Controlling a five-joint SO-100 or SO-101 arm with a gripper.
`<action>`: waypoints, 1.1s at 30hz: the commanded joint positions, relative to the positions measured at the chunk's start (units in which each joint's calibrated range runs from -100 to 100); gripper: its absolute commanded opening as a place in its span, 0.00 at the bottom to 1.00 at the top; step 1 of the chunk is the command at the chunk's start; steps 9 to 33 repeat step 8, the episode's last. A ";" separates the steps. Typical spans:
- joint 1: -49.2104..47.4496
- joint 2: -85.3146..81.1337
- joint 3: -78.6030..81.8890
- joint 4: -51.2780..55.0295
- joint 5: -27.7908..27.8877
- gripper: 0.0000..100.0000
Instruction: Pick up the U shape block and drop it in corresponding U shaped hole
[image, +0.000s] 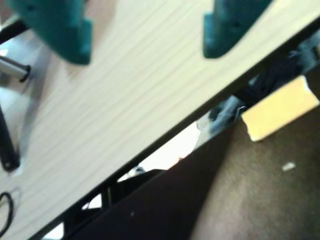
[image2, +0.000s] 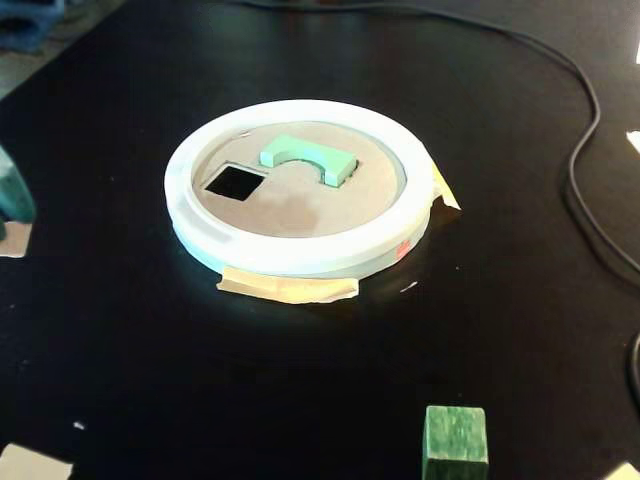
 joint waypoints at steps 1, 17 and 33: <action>1.15 -9.87 7.62 -3.14 0.15 0.37; 1.15 -14.89 15.73 -2.84 0.15 0.37; 1.15 -14.89 15.73 -2.84 0.15 0.37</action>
